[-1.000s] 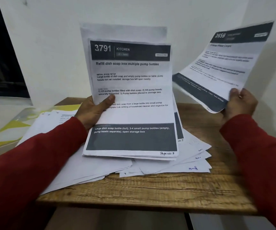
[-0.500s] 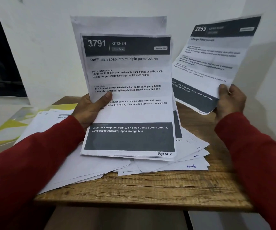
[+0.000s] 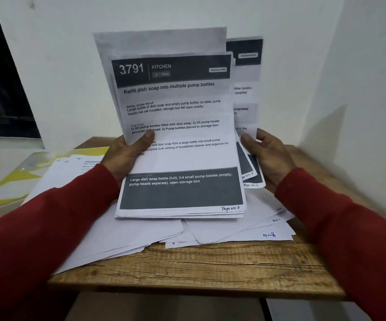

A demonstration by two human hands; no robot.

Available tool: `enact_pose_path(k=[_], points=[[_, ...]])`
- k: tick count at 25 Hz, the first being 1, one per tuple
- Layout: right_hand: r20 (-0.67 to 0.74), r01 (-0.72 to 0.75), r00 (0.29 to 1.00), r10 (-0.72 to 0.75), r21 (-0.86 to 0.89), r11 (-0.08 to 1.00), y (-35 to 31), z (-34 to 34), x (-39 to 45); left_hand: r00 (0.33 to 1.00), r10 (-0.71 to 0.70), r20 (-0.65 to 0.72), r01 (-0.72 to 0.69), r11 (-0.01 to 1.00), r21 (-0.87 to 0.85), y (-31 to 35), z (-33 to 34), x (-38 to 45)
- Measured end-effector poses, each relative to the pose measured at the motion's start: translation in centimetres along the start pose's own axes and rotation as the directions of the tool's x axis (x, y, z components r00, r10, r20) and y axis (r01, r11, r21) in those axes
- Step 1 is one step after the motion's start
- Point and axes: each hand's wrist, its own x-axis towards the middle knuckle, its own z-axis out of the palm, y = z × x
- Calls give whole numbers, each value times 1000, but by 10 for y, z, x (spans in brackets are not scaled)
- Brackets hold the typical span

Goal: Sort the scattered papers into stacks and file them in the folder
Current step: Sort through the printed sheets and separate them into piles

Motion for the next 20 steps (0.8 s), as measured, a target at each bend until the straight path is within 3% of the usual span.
enact_pose_path(k=[6, 8, 12, 17, 20], points=[[94, -50, 994, 47, 33, 998, -4, 9, -6, 995, -67, 78, 68, 998, 0, 0, -3, 2], [130, -77, 988, 80, -32, 997, -2, 11, -8, 988, -90, 122, 94, 995, -23, -2, -3, 0], [75, -116, 989, 126, -133, 984, -10, 8, -7, 990, -80, 113, 82, 996, -16, -2, -2, -1], [-56, 26, 997, -44, -291, 956, -5, 12, -5, 997, -67, 48, 66, 997, 25, -4, 2, -1], [-143, 78, 982, -125, -298, 951, -7, 15, -6, 997, -66, 40, 65, 998, 14, -2, 3, -3]])
